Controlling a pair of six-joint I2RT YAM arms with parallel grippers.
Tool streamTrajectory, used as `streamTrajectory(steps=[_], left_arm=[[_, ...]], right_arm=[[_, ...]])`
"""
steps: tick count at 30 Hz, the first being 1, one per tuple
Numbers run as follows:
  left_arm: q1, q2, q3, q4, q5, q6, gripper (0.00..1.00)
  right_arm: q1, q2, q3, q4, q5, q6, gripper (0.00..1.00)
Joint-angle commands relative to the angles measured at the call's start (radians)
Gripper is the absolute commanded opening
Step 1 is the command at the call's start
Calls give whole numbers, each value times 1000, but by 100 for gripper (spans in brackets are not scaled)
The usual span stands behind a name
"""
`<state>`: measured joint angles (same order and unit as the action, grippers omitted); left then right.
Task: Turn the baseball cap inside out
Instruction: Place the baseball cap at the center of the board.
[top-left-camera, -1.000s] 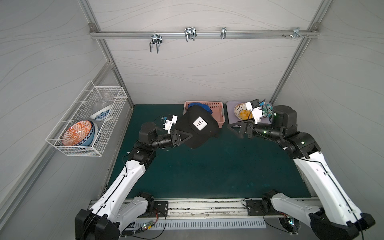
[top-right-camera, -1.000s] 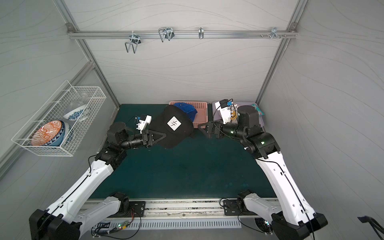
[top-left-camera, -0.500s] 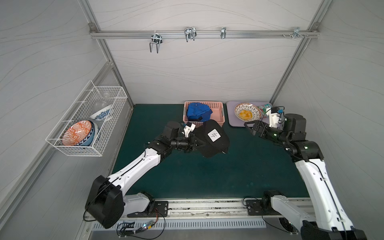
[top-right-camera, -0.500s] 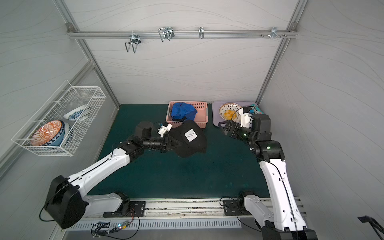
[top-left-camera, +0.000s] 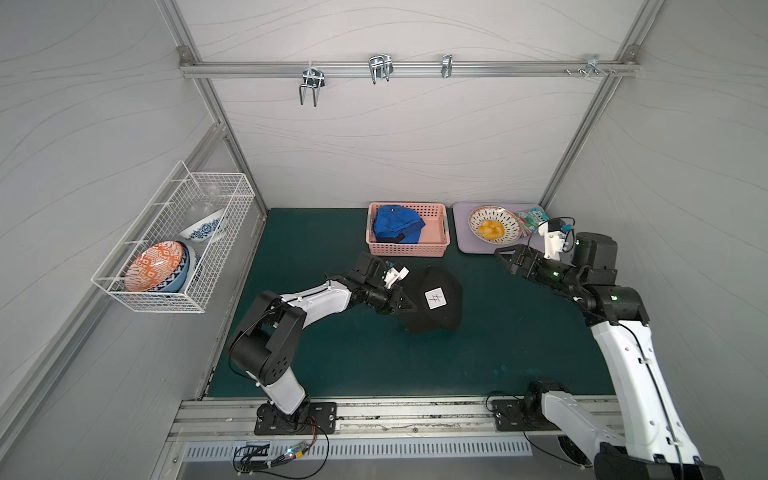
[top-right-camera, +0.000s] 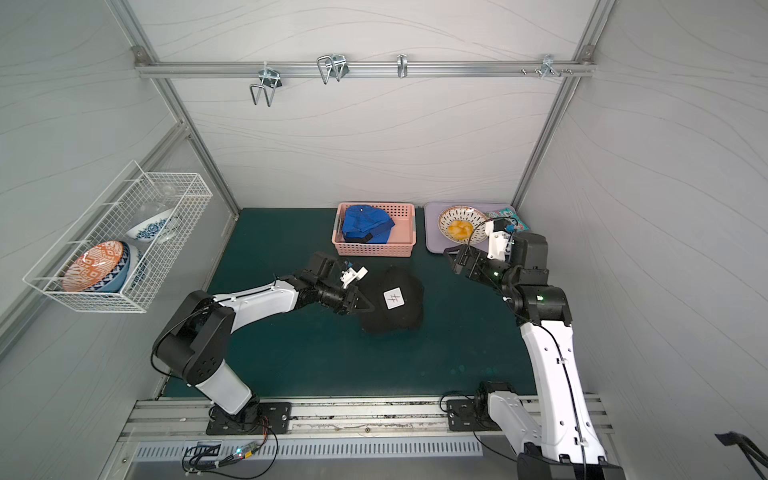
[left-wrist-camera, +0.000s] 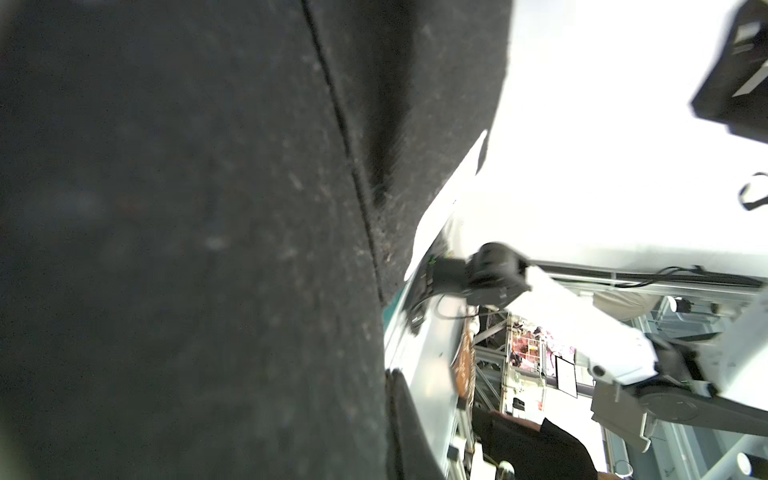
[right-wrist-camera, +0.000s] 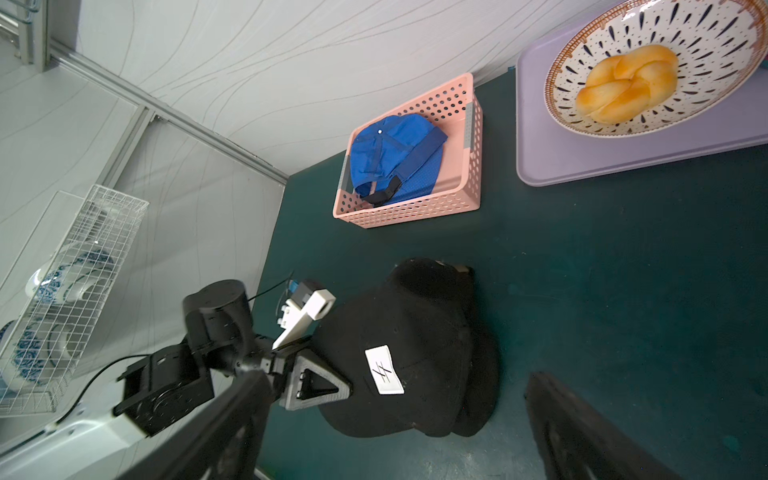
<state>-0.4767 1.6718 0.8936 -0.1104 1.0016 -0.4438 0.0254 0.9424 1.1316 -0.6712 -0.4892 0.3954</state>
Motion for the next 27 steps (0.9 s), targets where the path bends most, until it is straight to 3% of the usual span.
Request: streamTrajectory(steps=[1, 3, 4, 6, 8, 9, 11, 17, 20, 23, 27], left_arm=[[62, -21, 7, -90, 75, 179, 0], [96, -20, 2, -161, 69, 236, 1], [117, -16, 1, -193, 63, 262, 11], [163, -12, -12, -256, 36, 300, 38], [214, -22, -25, -314, -10, 333, 75], [232, -35, -27, -344, -49, 347, 87], [263, -68, -29, -406, -141, 361, 99], [334, -275, -48, -530, -511, 301, 100], [313, -353, -21, -568, -558, 253, 100], [167, -373, 55, -586, -640, 208, 98], [-94, -289, 181, -590, -816, 172, 99]], right_arm=[[-3, 6, -13, 17, -66, -28, 99], [2, 10, -35, 16, -93, -36, 99], [11, 12, -44, 12, -99, -42, 99], [47, 18, -61, -5, -79, -68, 99], [102, 26, -75, -32, -22, -98, 99], [131, 33, -83, -45, 12, -108, 99], [185, 47, -99, -53, 60, -107, 99], [246, 75, -192, 5, 87, 4, 95], [249, 101, -260, 82, 47, 66, 88], [250, 153, -331, 198, 0, 128, 78], [252, 225, -390, 315, -15, 175, 75]])
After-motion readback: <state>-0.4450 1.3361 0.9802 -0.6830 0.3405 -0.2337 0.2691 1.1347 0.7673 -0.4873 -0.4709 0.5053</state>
